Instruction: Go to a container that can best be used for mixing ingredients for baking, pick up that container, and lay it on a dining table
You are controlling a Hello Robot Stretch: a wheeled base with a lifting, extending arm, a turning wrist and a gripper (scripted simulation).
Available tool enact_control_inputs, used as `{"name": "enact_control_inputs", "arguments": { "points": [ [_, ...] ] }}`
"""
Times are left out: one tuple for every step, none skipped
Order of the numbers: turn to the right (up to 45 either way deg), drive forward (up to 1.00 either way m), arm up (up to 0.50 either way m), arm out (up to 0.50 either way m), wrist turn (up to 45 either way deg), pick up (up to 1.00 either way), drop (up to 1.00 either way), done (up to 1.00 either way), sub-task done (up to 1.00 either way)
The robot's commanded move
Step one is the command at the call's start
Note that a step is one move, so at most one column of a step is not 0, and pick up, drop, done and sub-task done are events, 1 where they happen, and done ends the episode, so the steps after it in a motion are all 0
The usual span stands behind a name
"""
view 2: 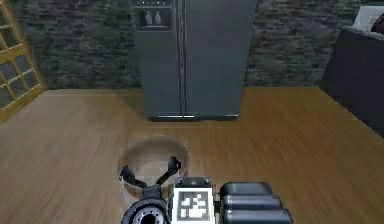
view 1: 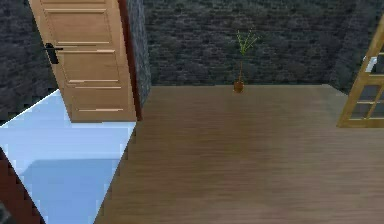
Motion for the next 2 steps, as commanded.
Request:
{"name": "enact_control_inputs", "arguments": {
  "points": [
    [-3.0, 0.0, 0.0, 0.0, 0.0, 0.0, 0.0, 0.0, 0.0],
    [0.0, 0.85, 0.0, 0.0, 0.0, 0.0, 0.0, 0.0, 0.0]
  ]
}}
